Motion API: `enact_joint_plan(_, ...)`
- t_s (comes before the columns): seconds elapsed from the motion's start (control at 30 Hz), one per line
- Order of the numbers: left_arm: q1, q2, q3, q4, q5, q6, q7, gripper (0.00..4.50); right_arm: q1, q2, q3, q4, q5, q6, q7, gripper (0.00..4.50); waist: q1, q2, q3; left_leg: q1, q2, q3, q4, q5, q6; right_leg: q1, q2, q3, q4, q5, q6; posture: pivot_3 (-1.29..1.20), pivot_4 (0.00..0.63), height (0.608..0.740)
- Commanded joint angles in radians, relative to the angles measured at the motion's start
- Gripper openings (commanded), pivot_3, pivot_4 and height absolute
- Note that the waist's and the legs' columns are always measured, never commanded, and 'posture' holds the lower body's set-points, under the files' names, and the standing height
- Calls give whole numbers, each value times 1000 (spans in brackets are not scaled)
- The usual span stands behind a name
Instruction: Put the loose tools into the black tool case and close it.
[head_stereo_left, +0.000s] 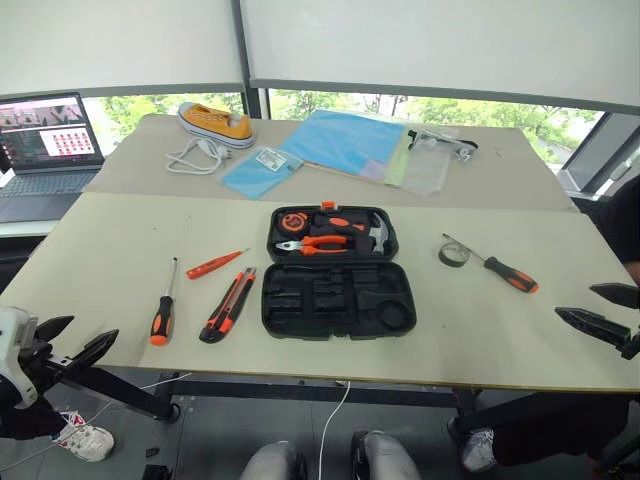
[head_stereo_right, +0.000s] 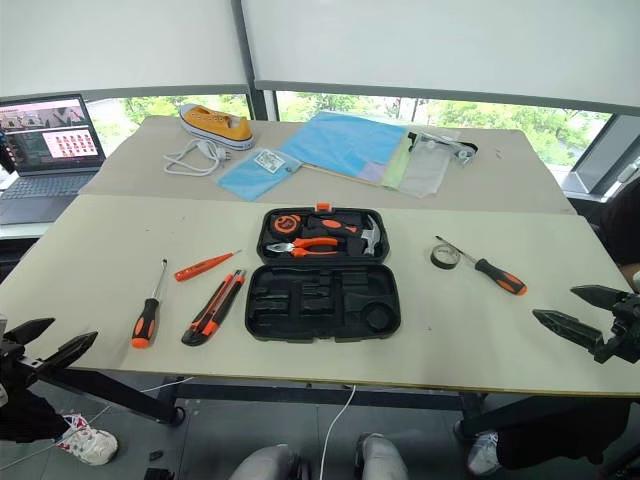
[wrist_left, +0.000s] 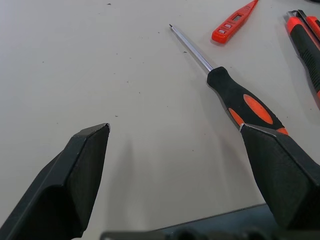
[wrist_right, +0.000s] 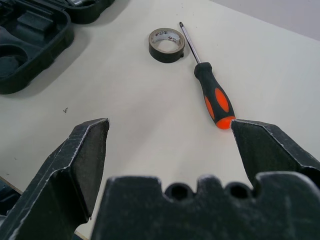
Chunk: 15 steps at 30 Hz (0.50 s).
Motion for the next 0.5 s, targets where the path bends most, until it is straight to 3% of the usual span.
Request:
enact_joint_plan(0.03,1,-5,28,-82,-37,66,50,4484,-37,2,-17,-13,8,-31,-1,4500,0,0,0,0,0,0,0,0,0,0,0,0,0,0,0,0,150,718)
enact_joint_plan(0.2,-132,-42,16,-226,-167,374,290,4484,-153,-5,51,-159,88,23,3,4500,-2,0,0,0,0,0,1,0,-1,1,0,1,0,1,2,0,150,718)
enact_joint_plan(0.5,-352,-87,-160,-309,-176,713,566,4484,-344,8,257,-470,283,179,-25,4500,0,0,1,0,1,-2,0,2,-3,1,3,0,1,5,-5,0,150,718)
